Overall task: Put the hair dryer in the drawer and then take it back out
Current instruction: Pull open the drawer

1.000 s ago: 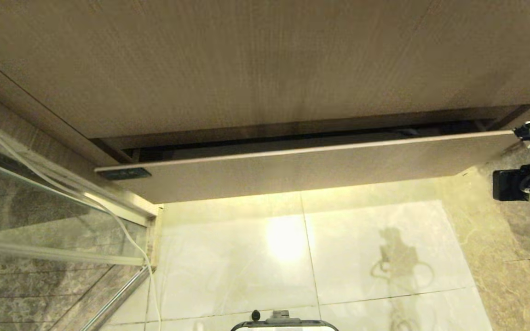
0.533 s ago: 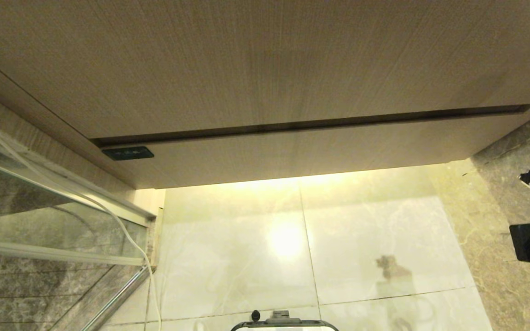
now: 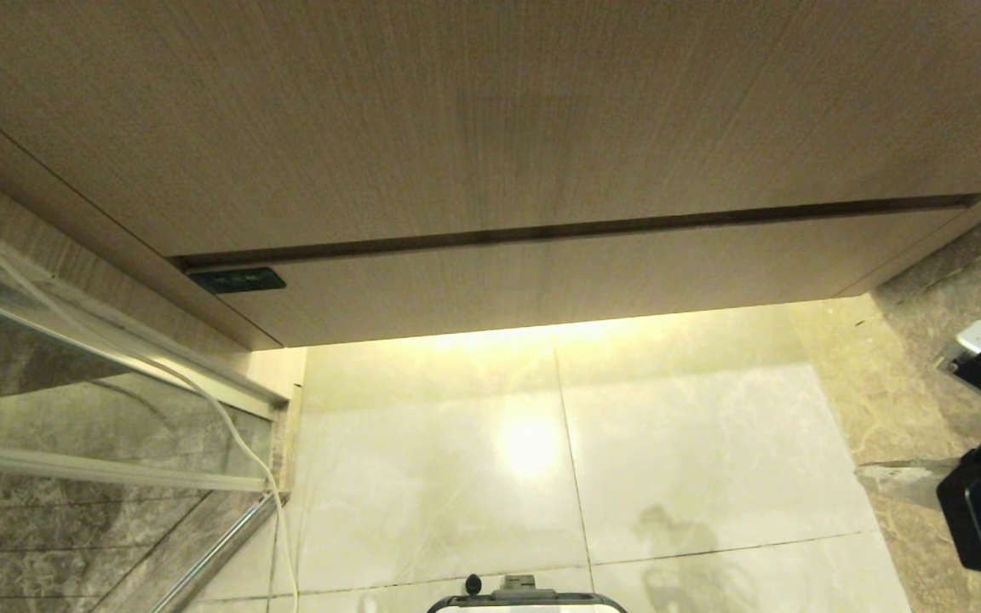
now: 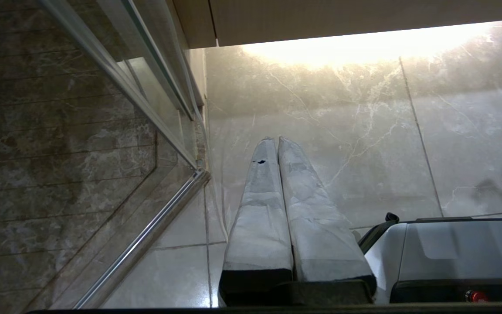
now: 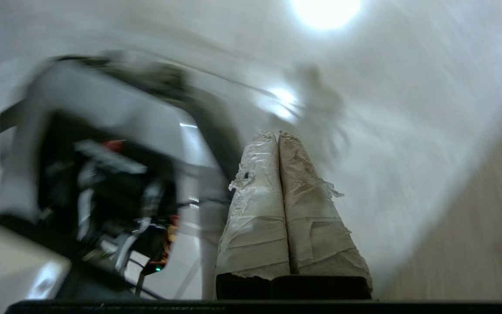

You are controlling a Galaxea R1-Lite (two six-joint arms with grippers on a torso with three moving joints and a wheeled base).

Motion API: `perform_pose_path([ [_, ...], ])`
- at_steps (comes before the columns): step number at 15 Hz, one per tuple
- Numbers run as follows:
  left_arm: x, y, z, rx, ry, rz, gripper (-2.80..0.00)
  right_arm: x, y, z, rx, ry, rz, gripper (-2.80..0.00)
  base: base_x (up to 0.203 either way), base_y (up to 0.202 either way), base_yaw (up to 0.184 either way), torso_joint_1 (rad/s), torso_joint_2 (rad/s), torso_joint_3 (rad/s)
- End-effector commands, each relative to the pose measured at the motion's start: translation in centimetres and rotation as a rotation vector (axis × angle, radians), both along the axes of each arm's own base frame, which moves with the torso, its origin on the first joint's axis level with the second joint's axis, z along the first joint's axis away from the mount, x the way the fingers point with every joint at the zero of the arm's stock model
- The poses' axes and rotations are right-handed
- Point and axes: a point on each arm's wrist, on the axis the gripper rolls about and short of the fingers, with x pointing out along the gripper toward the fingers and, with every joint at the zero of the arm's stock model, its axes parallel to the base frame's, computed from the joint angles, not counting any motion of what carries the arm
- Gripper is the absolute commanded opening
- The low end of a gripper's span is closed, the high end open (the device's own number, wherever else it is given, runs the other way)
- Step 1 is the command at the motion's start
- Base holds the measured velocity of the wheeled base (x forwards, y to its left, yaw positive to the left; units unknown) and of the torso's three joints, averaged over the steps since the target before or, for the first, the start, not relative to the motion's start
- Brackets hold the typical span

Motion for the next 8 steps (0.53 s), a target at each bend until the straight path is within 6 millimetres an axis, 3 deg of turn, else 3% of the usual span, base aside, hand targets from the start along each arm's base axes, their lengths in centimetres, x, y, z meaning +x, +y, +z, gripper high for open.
perform_pose_path([
  [1,0.0,0.0,0.0,0.0,0.001,0.0,-2.8,-1.2,2.6,1.0,-0.002,-0.117,0.341,-2.8,0.0,0.0,0.0,0.0,0.0,0.0],
  [2,0.0,0.0,0.0,0.0,0.001,0.0,-2.8,-1.0,3.2,1.0,-0.015,-0.163,0.478,-2.8,0.0,0.0,0.0,0.0,0.0,0.0],
  [4,0.0,0.0,0.0,0.0,0.001,0.0,-2.8,-0.4,3.7,0.4,-0.087,-0.205,0.59,-2.8,0.0,0.0,0.0,0.0,0.0,0.0],
  [8,0.0,0.0,0.0,0.0,0.001,0.0,-2.8,0.8,2.9,0.9,-0.155,-0.262,0.477,-2.8,0.0,0.0,0.0,0.0,0.0,0.0],
])
